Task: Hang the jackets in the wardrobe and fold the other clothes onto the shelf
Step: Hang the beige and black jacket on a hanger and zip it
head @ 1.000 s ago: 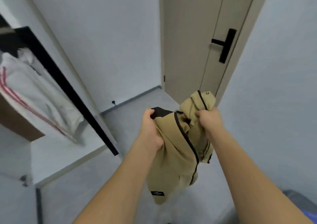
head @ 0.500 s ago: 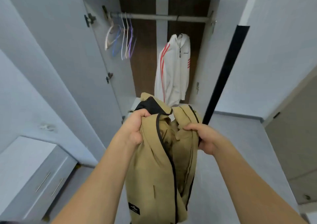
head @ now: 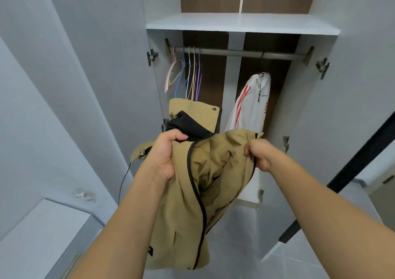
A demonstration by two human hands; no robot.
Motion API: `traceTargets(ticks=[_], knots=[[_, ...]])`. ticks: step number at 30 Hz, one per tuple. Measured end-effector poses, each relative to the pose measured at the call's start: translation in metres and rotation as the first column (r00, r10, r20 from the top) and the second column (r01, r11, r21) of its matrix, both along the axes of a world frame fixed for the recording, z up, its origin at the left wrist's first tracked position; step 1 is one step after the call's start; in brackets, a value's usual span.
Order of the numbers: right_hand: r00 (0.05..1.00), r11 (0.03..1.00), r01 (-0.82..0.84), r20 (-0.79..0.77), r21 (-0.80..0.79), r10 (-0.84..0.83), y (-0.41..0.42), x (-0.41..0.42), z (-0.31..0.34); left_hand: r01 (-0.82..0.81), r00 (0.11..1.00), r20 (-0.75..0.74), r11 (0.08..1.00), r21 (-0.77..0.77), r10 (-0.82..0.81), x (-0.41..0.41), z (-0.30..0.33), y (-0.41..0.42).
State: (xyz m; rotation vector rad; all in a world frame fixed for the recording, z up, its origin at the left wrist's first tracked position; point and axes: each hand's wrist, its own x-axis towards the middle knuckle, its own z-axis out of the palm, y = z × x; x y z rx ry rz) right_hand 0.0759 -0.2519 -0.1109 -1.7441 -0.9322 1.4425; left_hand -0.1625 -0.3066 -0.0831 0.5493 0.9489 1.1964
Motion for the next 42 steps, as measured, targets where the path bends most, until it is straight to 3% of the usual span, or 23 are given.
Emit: traceTargets(ticks=[2,4,6,8,9,11,14,16,19,21,23,26,28,30,32,33,35,37,40,42], knots=[[0.991,0.996,-0.091,-0.103,-0.011,0.089,0.025,-0.001,0.004,0.0,1.0,0.011,1.0,0.01,0.0,-0.001,0.002,0.023],[0.959,0.956,-0.282,-0.052,-0.083,0.279,0.052,-0.003,0.005,-0.002,1.0,-0.016,1.0,0.005,0.003,-0.001,0.003,0.048],[0.858,0.898,-0.421,0.263,-0.128,0.441,0.086,-0.005,-0.001,-0.012,0.998,-0.055,1.0,-0.009,0.012,-0.001,0.001,0.073],[0.639,0.874,-0.476,0.644,-0.098,0.42,0.121,-0.008,-0.008,-0.033,0.995,-0.092,0.999,-0.031,0.03,-0.002,-0.003,0.1],[0.543,0.871,-0.483,0.751,-0.085,0.374,0.137,-0.008,-0.01,-0.04,0.994,-0.107,0.998,-0.047,0.035,-0.002,-0.005,0.113],[0.45,0.886,-0.462,0.85,-0.042,0.275,0.168,-0.007,-0.012,-0.057,0.988,-0.145,0.995,-0.088,0.044,-0.004,-0.012,0.137],[0.509,0.913,-0.406,0.841,0.047,0.183,0.211,-0.003,-0.01,-0.055,0.974,-0.224,0.983,-0.177,0.014,-0.006,-0.025,0.172],[0.656,0.945,-0.318,0.738,0.08,0.159,0.235,-0.004,-0.005,-0.027,0.953,-0.3,0.966,-0.257,-0.053,-0.006,-0.034,0.195],[0.955,0.993,-0.058,0.294,0.105,0.025,0.263,-0.009,0.001,0.004,0.881,-0.438,0.929,-0.37,-0.178,-0.008,-0.047,0.229],[0.998,0.999,0.012,0.063,0.044,-0.015,0.277,-0.011,0.007,0.031,0.769,-0.57,0.908,-0.417,-0.288,-0.012,-0.059,0.253],[1.0,1.0,-0.016,-0.003,-0.008,0.016,0.291,-0.014,0.019,0.114,0.581,-0.67,0.861,-0.495,-0.462,-0.014,-0.07,0.275],[0.986,0.985,-0.167,-0.005,-0.037,0.167,0.305,-0.015,0.047,0.215,0.173,-0.637,0.66,-0.72,-0.751,-0.011,-0.073,0.308],[0.963,0.968,-0.248,0.113,0.022,0.244,0.315,-0.012,0.059,0.212,0.022,-0.599,0.589,-0.78,-0.8,-0.005,-0.069,0.336],[0.894,0.936,-0.333,0.353,0.111,0.276,0.32,-0.014,0.068,0.202,-0.026,-0.709,0.691,-0.694,-0.705,0.004,-0.058,0.369],[0.724,0.867,-0.473,0.63,0.158,0.28,0.321,-0.02,0.072,0.179,-0.098,-0.907,0.889,-0.421,-0.41,0.012,-0.046,0.407],[0.609,0.825,-0.547,0.744,0.142,0.276,0.323,-0.024,0.07,0.167,-0.143,-0.957,0.946,-0.276,-0.254,0.016,-0.04,0.425],[0.392,0.766,-0.639,0.886,0.068,0.248,0.326,-0.034,0.062,0.17,-0.219,-0.972,0.978,-0.12,-0.081,0.022,-0.032,0.459],[0.242,0.752,-0.66,0.949,0.009,0.201,0.335,-0.042,0.054,0.193,-0.308,-0.951,0.976,-0.098,-0.035,0.028,-0.033,0.489],[0.114,0.754,-0.655,0.979,-0.052,0.167,0.348,-0.046,0.053,0.199,-0.432,-0.9,0.967,-0.157,-0.057,0.03,-0.044,0.522],[0.116,0.765,-0.644,0.984,-0.032,0.139,0.356,-0.042,0.051,0.204,-0.483,-0.874,0.962,-0.181,-0.062,0.031,-0.055,0.537]])
